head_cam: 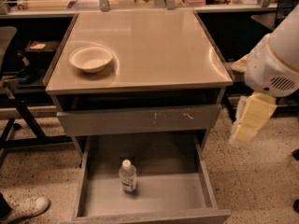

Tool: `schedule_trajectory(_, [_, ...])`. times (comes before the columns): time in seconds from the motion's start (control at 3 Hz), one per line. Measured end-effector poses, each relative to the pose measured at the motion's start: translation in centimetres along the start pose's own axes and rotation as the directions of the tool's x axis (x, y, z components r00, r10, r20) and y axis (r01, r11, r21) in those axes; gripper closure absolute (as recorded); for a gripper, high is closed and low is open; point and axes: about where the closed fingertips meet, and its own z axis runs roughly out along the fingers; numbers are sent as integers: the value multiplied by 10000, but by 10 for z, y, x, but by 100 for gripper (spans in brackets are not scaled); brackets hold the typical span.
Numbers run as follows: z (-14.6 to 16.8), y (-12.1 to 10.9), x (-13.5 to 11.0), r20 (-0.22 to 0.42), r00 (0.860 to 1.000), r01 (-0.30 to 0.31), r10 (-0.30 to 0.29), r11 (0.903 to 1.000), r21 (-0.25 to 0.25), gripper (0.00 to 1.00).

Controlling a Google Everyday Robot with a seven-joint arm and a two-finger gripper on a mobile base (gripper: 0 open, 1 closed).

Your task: Pick blue plastic bottle from middle drawer and place on counter

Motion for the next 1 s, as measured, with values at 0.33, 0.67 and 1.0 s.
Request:
schedule_trajectory(0.33, [57,22,-11,725,9974,86,-26,9965,-834,0])
schedule_trajectory(0.67, [60,25,-13,762,9971,77,-11,9962,-862,0])
schedule_trajectory(1.0, [60,25,-13,762,9971,77,-12,9963,-861,0])
